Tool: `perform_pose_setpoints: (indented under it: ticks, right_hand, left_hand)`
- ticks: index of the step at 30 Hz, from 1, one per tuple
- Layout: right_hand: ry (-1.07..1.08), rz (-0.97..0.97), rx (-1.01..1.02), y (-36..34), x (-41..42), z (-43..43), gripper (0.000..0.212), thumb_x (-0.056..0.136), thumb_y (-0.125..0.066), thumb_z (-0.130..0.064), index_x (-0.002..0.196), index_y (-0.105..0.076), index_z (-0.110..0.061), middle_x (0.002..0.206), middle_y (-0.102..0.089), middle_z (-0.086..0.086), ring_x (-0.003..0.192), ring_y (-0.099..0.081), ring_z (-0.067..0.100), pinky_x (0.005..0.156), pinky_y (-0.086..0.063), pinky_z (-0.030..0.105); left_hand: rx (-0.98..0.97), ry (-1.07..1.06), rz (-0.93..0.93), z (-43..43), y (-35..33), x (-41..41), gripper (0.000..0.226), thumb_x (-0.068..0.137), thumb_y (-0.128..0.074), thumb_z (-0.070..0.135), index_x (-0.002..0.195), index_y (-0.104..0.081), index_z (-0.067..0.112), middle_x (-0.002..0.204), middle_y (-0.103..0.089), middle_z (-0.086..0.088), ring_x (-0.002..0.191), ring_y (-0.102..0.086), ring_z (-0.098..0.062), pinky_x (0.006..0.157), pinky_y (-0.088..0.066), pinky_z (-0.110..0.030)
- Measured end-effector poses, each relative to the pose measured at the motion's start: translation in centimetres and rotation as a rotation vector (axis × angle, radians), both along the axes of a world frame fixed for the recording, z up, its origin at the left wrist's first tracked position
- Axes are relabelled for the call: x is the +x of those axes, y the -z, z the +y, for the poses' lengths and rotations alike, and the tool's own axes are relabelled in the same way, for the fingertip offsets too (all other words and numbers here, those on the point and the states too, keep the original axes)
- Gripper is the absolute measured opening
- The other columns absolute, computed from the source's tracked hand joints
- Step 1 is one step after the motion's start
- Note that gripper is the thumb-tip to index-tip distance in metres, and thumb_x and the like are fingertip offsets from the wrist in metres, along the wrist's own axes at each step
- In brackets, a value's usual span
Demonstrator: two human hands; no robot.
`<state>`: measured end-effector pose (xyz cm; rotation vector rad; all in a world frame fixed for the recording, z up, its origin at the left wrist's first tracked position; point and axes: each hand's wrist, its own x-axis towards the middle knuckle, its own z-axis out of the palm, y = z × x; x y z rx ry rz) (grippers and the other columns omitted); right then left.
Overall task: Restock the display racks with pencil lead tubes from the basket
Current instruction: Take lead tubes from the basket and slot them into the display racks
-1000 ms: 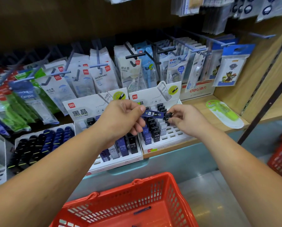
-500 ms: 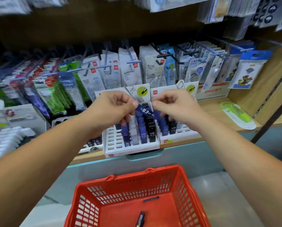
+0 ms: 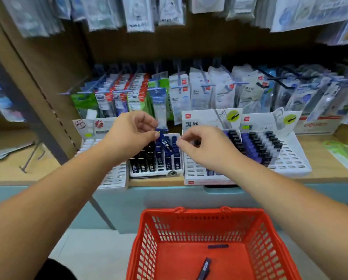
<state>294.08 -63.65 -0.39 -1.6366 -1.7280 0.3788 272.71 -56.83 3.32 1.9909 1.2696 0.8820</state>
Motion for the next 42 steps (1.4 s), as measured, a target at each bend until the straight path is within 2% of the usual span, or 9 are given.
perform_pose_setpoints:
  ticks: [3, 5, 11, 16, 22, 29, 33, 36, 42]
  right_hand:
    - [-0.019, -0.202, 0.061, 1.0, -0.8, 0.7, 0.029, 0.095, -0.062, -0.053, 0.106, -0.071, -0.028, 0.109, -0.069, -0.011, 0.111, -0.058, 0.012, 0.093, -0.05, 0.037]
    - [-0.023, -0.317, 0.063, 1.8, -0.7, 1.5, 0.039, 0.096, -0.057, -0.057, 0.115, -0.071, -0.025, 0.113, -0.068, -0.005, 0.115, -0.057, 0.018, 0.097, -0.049, 0.041]
    - [-0.075, -0.606, -0.019, 4.4, -0.1, 3.4, 0.074, 0.089, -0.035, -0.073, 0.129, -0.068, -0.019, 0.124, -0.066, 0.001, 0.122, -0.057, 0.025, 0.11, -0.042, 0.045]
    - [-0.075, -0.7, -0.017, 5.7, -0.7, 3.8, 0.065, 0.091, -0.047, -0.07, 0.138, -0.06, -0.027, 0.133, -0.063, -0.004, 0.132, -0.053, 0.022, 0.121, -0.027, 0.048]
    - [-0.051, -0.71, 0.058, 6.0, -1.0, 4.3, 0.047, 0.091, -0.061, -0.057, 0.126, -0.066, -0.025, 0.118, -0.069, -0.002, 0.121, -0.06, 0.025, 0.117, -0.03, 0.048]
    - [-0.093, -0.689, 0.176, 6.3, -0.5, 4.3, 0.053, 0.091, -0.057, -0.063, 0.122, -0.069, -0.022, 0.112, -0.069, -0.002, 0.112, -0.062, 0.026, 0.112, -0.037, 0.049]
    - [-0.121, -0.68, 0.382, 5.6, -0.6, 3.2, 0.047, 0.092, -0.061, -0.056, 0.113, -0.072, -0.015, 0.103, -0.066, 0.002, 0.102, -0.061, 0.027, 0.11, -0.04, 0.051]
    - [-0.108, -0.636, 0.48, 5.1, -1.3, 0.6, 0.037, 0.092, -0.066, -0.049, 0.101, -0.072, -0.014, 0.092, -0.061, 0.004, 0.089, -0.058, 0.03, 0.09, -0.042, 0.042]
    - [-0.081, -0.445, 0.312, 7.6, -0.6, -7.0, 0.028, 0.091, -0.066, -0.048, 0.086, -0.07, -0.021, 0.081, -0.058, -0.005, 0.081, -0.059, 0.023, 0.072, -0.046, 0.038]
  left_hand:
    - [0.024, 0.001, 0.118, 1.5, 1.6, -1.0, 0.011, 0.087, -0.083, 0.018, 0.091, -0.074, 0.022, 0.083, -0.076, 0.001, 0.076, -0.071, -0.012, 0.069, -0.056, -0.022]
    - [0.039, 0.02, 0.189, 2.3, 2.8, -1.3, 0.009, 0.088, -0.082, 0.017, 0.09, -0.075, 0.022, 0.083, -0.076, 0.004, 0.079, -0.072, -0.012, 0.074, -0.059, -0.027]
    - [0.033, 0.12, 0.26, 4.5, 5.2, -1.8, 0.01, 0.088, -0.081, 0.014, 0.091, -0.078, 0.024, 0.084, -0.075, 0.013, 0.076, -0.068, 0.003, 0.068, -0.051, -0.013]
    - [0.041, 0.145, 0.249, 4.9, 6.4, -1.1, 0.01, 0.089, -0.08, 0.014, 0.09, -0.079, 0.024, 0.082, -0.075, 0.015, 0.074, -0.067, 0.007, 0.068, -0.051, -0.009]
    - [0.078, 0.198, 0.275, 4.5, 6.2, -0.6, 0.013, 0.087, -0.082, 0.013, 0.084, -0.079, 0.025, 0.079, -0.074, 0.014, 0.068, -0.065, 0.008, 0.062, -0.045, -0.004]
    - [0.078, 0.221, 0.348, 4.4, 6.2, -1.8, 0.022, 0.087, -0.082, 0.013, 0.078, -0.075, 0.031, 0.076, -0.073, 0.014, 0.065, -0.065, 0.004, 0.063, -0.05, -0.01]
    - [0.282, 0.248, 0.486, 4.3, 6.6, -1.2, 0.009, 0.087, -0.079, 0.015, 0.093, -0.081, 0.021, 0.093, -0.07, 0.005, 0.09, -0.064, -0.016, 0.082, -0.055, -0.035]
    - [0.376, 0.243, 0.579, 3.7, 6.2, -0.6, 0.015, 0.09, -0.075, 0.018, 0.104, -0.08, 0.021, 0.109, -0.06, -0.001, 0.108, -0.056, -0.025, 0.089, -0.052, -0.047]
    - [0.385, 0.201, 0.7, 1.5, 7.5, -0.9, 0.044, 0.092, -0.07, 0.019, 0.135, -0.066, 0.017, 0.126, -0.055, -0.015, 0.123, -0.049, -0.039, 0.102, -0.047, -0.052]
